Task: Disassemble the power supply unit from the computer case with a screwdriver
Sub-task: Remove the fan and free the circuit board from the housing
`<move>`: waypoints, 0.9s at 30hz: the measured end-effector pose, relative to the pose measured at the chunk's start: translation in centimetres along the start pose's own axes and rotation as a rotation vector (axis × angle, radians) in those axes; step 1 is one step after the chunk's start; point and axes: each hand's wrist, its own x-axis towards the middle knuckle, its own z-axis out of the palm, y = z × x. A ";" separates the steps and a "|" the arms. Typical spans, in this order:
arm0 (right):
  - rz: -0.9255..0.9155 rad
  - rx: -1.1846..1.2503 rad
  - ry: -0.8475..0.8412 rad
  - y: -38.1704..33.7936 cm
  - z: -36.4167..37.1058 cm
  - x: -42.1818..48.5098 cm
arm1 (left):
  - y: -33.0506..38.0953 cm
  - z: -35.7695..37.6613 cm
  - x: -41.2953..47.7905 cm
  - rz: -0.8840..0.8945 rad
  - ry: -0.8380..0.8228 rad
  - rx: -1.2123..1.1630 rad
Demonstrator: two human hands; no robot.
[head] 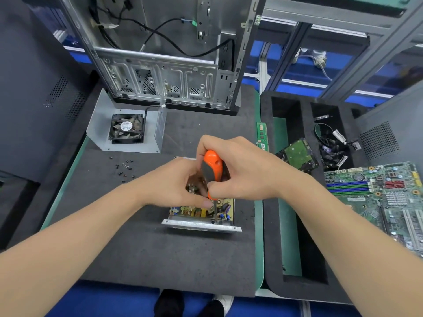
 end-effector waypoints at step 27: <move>0.041 0.002 0.173 -0.5 1.8 -2.3 | -7.7 1.0 -3.0 0.616 -0.128 1.497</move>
